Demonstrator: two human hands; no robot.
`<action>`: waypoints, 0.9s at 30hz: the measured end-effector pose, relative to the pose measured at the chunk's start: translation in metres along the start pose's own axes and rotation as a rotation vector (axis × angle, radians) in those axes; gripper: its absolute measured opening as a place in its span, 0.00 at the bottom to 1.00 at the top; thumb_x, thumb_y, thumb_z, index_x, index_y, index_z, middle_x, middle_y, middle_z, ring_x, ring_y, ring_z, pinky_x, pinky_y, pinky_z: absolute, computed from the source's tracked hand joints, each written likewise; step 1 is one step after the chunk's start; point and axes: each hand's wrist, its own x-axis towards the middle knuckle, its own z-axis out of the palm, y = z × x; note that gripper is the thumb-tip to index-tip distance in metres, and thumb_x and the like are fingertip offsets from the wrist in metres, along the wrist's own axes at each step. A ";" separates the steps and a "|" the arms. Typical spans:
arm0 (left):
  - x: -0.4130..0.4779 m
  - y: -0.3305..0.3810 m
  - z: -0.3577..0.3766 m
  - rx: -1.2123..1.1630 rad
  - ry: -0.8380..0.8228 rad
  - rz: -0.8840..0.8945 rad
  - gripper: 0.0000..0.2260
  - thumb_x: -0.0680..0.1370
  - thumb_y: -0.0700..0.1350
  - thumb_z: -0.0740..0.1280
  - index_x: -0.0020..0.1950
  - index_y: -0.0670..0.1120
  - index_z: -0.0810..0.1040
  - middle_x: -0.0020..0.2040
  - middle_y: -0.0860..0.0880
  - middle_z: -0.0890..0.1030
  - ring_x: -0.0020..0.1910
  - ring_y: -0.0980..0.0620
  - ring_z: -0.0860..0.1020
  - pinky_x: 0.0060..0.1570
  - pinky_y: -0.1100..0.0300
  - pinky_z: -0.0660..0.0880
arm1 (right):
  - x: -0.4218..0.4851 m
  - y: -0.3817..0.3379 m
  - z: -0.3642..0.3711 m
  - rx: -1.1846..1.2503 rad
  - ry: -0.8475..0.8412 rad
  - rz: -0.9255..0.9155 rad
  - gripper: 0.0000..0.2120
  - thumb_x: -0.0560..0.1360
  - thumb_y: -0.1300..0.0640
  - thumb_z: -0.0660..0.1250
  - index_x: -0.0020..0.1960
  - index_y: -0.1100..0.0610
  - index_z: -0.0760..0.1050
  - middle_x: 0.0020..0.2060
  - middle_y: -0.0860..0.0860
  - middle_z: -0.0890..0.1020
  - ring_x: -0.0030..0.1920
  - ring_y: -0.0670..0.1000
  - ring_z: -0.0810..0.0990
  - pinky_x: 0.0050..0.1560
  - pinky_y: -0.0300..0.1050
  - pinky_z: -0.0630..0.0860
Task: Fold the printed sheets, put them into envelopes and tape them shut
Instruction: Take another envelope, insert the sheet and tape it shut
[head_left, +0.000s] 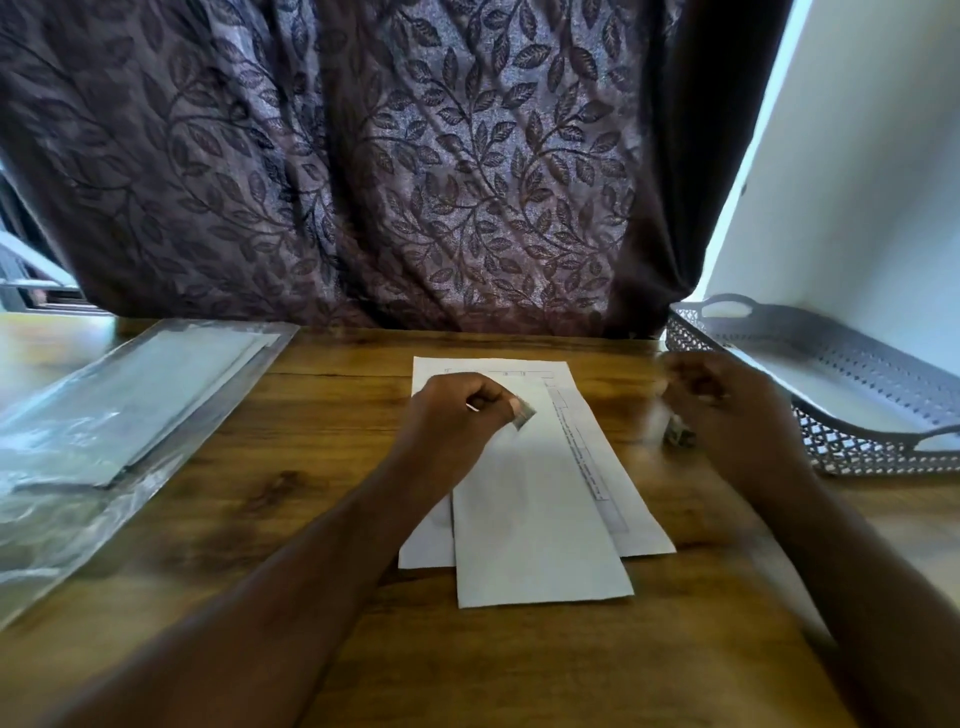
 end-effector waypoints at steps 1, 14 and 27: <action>0.001 -0.001 0.000 -0.009 0.010 -0.011 0.04 0.78 0.46 0.71 0.46 0.48 0.83 0.41 0.58 0.81 0.39 0.58 0.78 0.39 0.63 0.73 | -0.002 -0.011 0.009 0.043 -0.037 -0.012 0.09 0.76 0.48 0.71 0.54 0.50 0.82 0.44 0.45 0.85 0.40 0.46 0.83 0.42 0.44 0.77; -0.002 0.002 0.003 -0.184 0.018 -0.103 0.07 0.79 0.46 0.70 0.48 0.44 0.85 0.43 0.51 0.85 0.38 0.51 0.82 0.46 0.56 0.80 | -0.011 -0.043 0.072 0.251 -0.248 -0.046 0.03 0.75 0.54 0.74 0.43 0.51 0.82 0.36 0.43 0.83 0.39 0.45 0.81 0.41 0.42 0.78; 0.022 -0.005 -0.003 -0.006 0.007 -0.040 0.09 0.79 0.47 0.70 0.58 0.49 0.84 0.54 0.54 0.84 0.52 0.56 0.81 0.59 0.54 0.78 | -0.008 -0.025 0.072 0.404 -0.232 0.231 0.07 0.75 0.61 0.71 0.39 0.54 0.82 0.34 0.51 0.85 0.38 0.57 0.84 0.46 0.64 0.83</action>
